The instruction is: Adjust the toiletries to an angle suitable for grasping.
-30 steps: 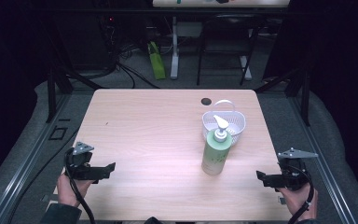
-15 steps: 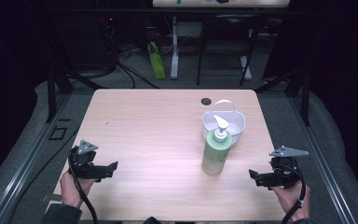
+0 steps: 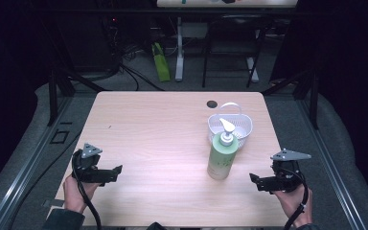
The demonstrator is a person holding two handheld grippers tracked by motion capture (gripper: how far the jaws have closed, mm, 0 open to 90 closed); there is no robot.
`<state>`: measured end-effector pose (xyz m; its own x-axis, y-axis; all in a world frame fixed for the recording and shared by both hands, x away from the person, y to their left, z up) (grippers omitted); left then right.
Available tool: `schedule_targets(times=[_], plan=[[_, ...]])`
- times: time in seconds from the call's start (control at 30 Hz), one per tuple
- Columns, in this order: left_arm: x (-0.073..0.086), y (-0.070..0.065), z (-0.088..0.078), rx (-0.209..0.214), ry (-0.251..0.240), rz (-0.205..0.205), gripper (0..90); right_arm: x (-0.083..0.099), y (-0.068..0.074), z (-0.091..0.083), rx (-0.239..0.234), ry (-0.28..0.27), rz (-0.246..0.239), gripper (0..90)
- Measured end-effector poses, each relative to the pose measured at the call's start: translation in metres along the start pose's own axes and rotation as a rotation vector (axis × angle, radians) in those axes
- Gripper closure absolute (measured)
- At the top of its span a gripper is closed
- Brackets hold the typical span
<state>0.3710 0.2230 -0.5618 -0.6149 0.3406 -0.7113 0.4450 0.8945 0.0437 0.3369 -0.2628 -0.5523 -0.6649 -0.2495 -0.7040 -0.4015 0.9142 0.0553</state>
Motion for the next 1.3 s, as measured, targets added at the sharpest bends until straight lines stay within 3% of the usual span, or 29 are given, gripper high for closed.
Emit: schedule_targets(times=[1.3], plan=[[-0.002,-0.003,0.0,0.005,-0.007,0.016,0.0,-0.033,0.045,0.006,-0.085,-0.09,-0.09,0.0]])
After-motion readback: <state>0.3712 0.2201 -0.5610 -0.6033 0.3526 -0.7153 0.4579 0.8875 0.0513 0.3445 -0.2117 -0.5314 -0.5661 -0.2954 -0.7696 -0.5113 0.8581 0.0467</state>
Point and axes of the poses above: each handheld gripper's, and its own axes: z roughly forward along the jaws, x roughly out of its underside, y roughly to its left, the point moved 10 cm from there along z, roughly forward along the jaws, and after that the axes turned 3 degrees about z, right-handed, at the moved point
